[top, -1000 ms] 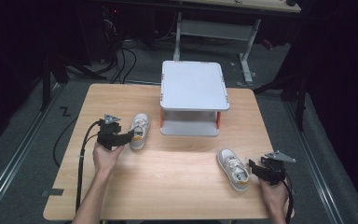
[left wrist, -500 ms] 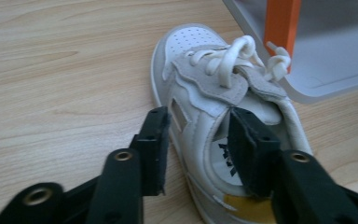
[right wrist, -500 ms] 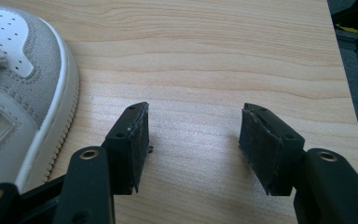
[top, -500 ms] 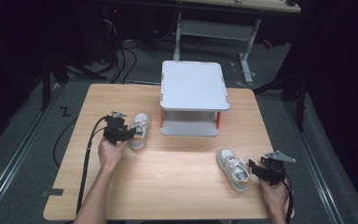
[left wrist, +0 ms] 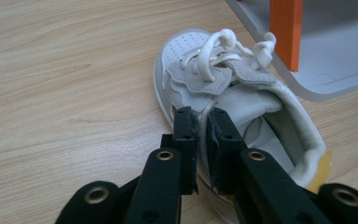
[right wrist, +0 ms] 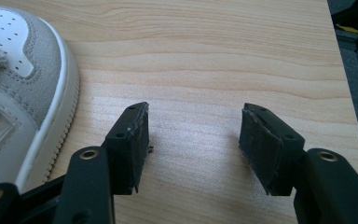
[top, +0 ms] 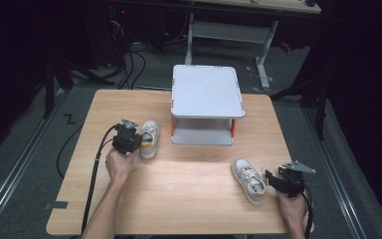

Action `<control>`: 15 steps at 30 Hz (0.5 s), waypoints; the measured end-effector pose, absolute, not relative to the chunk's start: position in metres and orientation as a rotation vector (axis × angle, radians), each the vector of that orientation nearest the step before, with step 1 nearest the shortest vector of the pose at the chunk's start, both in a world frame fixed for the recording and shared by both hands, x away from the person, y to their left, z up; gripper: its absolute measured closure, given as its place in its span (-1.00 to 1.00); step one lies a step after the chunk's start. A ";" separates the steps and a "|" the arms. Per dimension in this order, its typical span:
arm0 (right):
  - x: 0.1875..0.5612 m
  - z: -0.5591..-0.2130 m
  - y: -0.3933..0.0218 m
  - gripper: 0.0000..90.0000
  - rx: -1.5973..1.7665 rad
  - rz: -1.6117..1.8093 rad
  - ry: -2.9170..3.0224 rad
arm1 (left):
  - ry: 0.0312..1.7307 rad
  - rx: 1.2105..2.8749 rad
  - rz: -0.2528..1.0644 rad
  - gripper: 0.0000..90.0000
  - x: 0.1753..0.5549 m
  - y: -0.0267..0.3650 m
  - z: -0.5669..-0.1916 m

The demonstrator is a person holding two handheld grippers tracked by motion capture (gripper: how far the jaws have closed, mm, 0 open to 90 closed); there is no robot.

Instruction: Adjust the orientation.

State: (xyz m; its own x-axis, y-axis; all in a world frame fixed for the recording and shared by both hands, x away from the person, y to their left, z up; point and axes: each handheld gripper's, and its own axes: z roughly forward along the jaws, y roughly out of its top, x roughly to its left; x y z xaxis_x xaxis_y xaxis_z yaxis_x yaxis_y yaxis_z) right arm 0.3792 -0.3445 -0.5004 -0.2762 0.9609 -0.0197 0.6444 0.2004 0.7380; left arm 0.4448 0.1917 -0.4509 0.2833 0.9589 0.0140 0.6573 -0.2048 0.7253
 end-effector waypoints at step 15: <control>0.379 -0.500 -0.344 -0.06 1.490 0.863 1.997 | 1.319 1.951 0.621 0.89 0.399 0.176 -0.418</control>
